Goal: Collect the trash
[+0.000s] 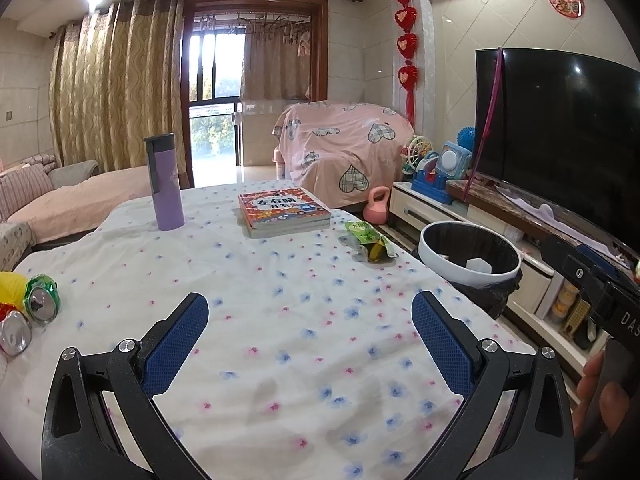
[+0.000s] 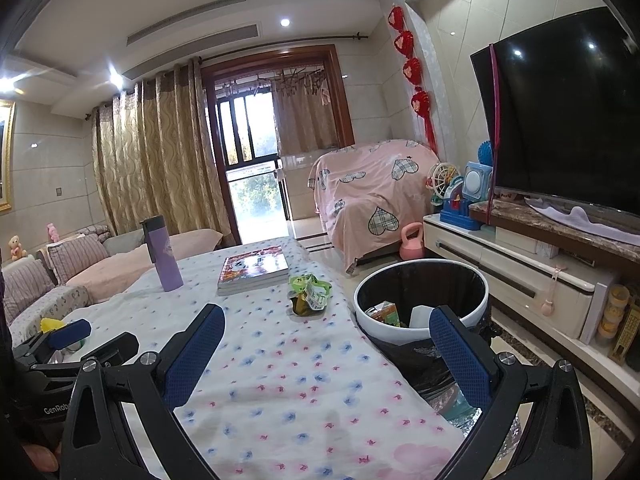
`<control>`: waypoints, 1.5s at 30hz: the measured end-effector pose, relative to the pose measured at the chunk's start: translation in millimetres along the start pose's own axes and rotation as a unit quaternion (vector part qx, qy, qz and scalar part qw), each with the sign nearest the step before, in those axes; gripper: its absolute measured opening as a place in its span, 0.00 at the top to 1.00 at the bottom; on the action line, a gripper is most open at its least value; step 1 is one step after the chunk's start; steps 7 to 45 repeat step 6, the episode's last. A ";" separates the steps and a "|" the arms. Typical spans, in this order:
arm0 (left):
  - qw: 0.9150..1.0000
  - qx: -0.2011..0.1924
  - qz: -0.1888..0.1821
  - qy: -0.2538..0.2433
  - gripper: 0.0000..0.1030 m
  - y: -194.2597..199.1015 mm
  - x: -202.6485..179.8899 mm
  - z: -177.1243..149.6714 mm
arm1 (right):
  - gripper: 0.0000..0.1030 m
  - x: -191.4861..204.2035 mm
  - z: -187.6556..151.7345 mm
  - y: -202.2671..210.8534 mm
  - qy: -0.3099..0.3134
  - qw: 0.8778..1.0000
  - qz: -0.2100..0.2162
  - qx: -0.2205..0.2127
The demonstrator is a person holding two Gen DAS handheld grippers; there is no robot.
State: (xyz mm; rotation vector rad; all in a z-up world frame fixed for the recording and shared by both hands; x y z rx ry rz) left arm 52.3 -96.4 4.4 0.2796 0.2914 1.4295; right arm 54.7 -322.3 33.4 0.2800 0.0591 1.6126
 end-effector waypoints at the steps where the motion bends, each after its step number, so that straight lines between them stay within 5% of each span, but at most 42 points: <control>1: 1.000 0.001 0.000 0.001 0.00 -0.8 1.0 -0.2 | 0.00 0.6 -1.1 -0.3 0.000 1.000 0.001 0.001; 45: 1.000 0.009 -0.003 0.005 0.00 -4.7 4.8 -1.2 | 0.00 3.8 -4.6 -5.5 -0.001 1.000 0.003 0.009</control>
Point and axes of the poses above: each gripper's, at about its wrist camera, not at the fingertips, and y roughly against the way its jaws point, x to its left, z to its top, the point moved 4 cm from there along -y, roughly the way its jaws point, and after that the axes turned 2 degrees about -x, right-handed, at the moved point
